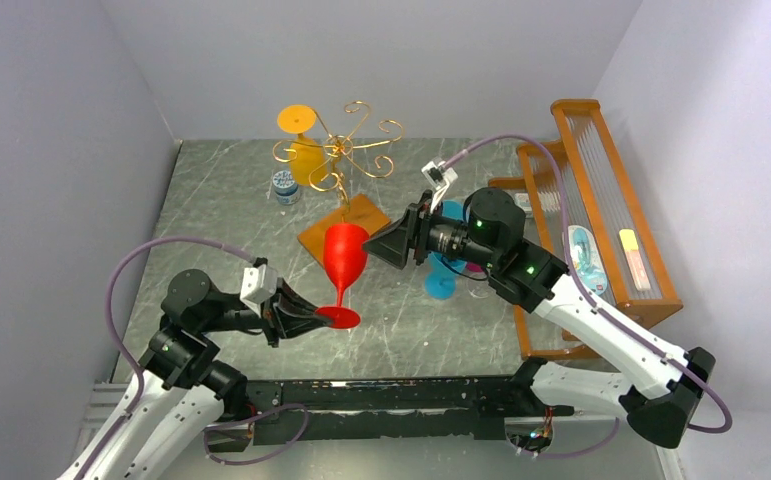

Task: Take the wine glass off the wine glass rack
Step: Place the wine glass at the center of the board.

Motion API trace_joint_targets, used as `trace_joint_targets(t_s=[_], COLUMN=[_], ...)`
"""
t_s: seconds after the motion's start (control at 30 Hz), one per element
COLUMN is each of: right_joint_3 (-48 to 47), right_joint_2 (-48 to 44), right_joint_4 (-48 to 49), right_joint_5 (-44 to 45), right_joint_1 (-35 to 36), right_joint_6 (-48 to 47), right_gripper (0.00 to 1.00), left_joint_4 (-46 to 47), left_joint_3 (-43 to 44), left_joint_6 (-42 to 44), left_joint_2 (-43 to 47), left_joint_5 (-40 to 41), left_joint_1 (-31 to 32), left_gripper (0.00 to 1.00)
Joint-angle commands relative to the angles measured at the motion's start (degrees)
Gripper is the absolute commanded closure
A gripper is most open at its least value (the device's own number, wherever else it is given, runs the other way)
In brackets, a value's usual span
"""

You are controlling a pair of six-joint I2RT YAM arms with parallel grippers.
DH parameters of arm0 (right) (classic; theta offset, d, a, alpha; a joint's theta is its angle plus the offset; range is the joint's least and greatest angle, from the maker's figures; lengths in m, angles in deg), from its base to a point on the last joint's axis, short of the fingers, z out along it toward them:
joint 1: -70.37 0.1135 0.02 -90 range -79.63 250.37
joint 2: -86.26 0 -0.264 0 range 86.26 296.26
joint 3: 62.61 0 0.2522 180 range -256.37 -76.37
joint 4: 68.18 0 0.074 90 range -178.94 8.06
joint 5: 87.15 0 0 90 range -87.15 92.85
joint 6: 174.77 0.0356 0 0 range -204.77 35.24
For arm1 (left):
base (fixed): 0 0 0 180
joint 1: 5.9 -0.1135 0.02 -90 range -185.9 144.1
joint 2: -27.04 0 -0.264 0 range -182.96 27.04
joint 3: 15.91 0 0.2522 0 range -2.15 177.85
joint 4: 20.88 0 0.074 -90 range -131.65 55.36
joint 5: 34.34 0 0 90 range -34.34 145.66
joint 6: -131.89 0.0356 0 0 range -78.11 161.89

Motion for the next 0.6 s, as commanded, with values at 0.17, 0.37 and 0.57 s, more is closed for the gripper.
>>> trace_joint_targets(t_s=[0.17,0.37,0.57], right_joint_3=[-5.73,-4.88,-6.82], right_joint_2=[1.81,3.45,7.71], right_joint_4=[-6.23,-3.71,-4.15], right_joint_5=[-1.57,-16.49,-25.52], right_joint_1=[-4.45,-13.71,-14.16], right_joint_6=[-0.41,3.64,4.16], right_gripper=[0.38,0.38,0.39], left_joint_4=[-1.88,-2.00,-7.51], left_joint_3=[1.43,1.25,1.55], left_joint_6=[16.20,24.21,34.63], left_joint_2=[-1.58,-1.89,-2.93], left_joint_5=[-8.57,-10.55,-12.90], left_joint_1=[-0.19,-0.21,-0.23], left_gripper=[0.95,0.95,0.95])
